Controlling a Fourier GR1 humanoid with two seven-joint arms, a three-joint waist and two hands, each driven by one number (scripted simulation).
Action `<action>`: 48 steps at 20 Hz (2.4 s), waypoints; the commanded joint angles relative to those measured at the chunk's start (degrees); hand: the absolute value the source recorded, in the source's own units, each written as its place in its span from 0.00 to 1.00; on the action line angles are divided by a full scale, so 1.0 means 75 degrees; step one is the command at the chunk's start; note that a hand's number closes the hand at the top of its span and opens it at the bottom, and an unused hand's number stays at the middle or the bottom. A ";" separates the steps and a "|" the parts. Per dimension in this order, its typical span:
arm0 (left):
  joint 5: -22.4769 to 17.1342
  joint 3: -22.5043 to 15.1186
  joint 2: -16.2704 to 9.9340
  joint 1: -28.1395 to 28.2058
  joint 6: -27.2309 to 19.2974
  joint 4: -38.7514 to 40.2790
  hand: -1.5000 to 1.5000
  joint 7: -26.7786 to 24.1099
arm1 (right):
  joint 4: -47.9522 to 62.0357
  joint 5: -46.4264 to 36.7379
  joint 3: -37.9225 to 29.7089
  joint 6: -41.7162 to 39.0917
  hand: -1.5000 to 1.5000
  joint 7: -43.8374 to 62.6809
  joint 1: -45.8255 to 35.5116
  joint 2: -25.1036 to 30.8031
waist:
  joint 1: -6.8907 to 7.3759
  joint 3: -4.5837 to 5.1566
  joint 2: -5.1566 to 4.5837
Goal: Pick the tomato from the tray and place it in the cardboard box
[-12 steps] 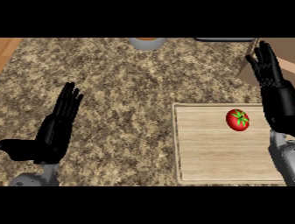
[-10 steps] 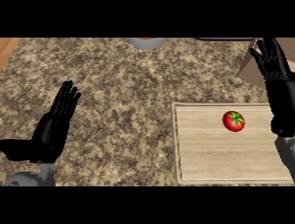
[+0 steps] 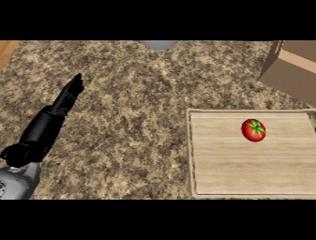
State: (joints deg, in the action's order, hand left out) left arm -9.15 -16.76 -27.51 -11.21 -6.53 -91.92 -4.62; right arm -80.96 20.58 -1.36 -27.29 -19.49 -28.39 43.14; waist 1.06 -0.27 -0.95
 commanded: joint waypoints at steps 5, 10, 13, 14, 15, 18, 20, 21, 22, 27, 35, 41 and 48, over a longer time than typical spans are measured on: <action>0.0196 -0.0064 -0.0171 -0.0549 0.0420 0.0301 0.50 0.0042 | 0.1129 -0.1932 0.0044 -0.1787 0.00 -0.3481 -0.0492 0.1292 | 0.0159 -0.0006 -0.0066; 0.0108 0.0119 -0.0139 -0.0530 0.0471 0.0440 0.50 0.0013 | 0.0836 -0.3230 0.0772 -0.1314 0.00 -0.4315 -0.0461 0.2071 | 0.0040 0.0018 0.0028; 0.0132 0.0181 -0.0147 -0.0552 0.0594 0.0760 0.50 -0.0284 | 0.0432 -0.4308 0.1642 -0.0706 0.00 -0.4366 -0.0603 0.2374 | 0.0123 0.0031 -0.0006; 0.0236 0.0012 -0.0116 -0.0383 0.0520 0.0509 0.50 -0.0106 | 0.0211 -0.4518 0.1839 -0.0598 0.00 -0.4484 -0.0493 0.2519 | 0.0103 0.0027 0.0053; 0.0079 0.0229 -0.0236 -0.0787 0.0642 0.0491 0.50 0.0151 | 0.0117 -0.4886 0.2098 -0.0298 0.00 -0.4532 -0.0499 0.2533 | 0.0080 0.0024 0.0049; 0.0213 0.0245 -0.0084 -0.0582 0.0564 0.0842 0.50 -0.0129 | -0.0098 -0.5280 0.2516 -0.0229 0.00 -0.4695 -0.0617 0.2849 | 0.0007 0.0038 0.0067; 0.0034 0.0471 -0.0488 -0.0233 0.0891 0.0495 0.50 -0.0142 | -0.0625 -0.5663 0.2736 0.0276 0.00 -0.4456 -0.0263 0.2897 | -0.0051 0.0037 0.0135; 0.0037 0.0437 -0.0123 -0.0704 0.0789 0.0834 0.50 0.0017 | -0.0668 -0.6008 0.2887 0.0520 0.00 -0.4370 -0.0322 0.2855 | -0.0116 0.0037 0.0109; 0.0258 0.0363 -0.0167 -0.0011 0.0601 0.0343 0.50 -0.0202 | -0.0701 -0.6038 0.2752 0.0488 0.00 -0.4217 -0.0255 0.2981 | -0.0064 0.0038 0.0139; 0.0541 0.0469 0.0149 -0.0591 0.0758 0.1315 0.50 -0.0366 | -0.1643 -0.6403 0.2900 0.0110 0.00 -0.3207 -0.0139 0.3042 | -0.0198 0.0044 0.0126; 0.0523 0.0915 0.0298 -0.0455 0.1137 0.1015 0.50 -0.0169 | -0.1960 -0.7274 0.2900 0.0260 0.00 -0.2690 0.0879 0.2349 | -0.0167 0.0038 0.0129; 0.0719 0.1137 0.0331 -0.0222 0.1458 0.0613 0.50 -0.0093 | -0.1881 -0.8127 0.2667 0.0223 0.00 -0.2289 0.0709 0.1584 | -0.0089 0.0037 0.0122; 0.0963 0.1310 0.0556 -0.0274 0.1641 0.0394 0.50 0.0126 | -0.1308 -0.9188 0.2664 0.0746 0.00 -0.2693 0.0970 0.0834 | -0.0070 0.0035 0.0114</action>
State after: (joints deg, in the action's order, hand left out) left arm -1.33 -8.68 -22.97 -12.68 3.51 -88.08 -4.16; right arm -96.11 -42.88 17.42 -24.13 -37.22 -19.86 53.28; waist 0.14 0.01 0.02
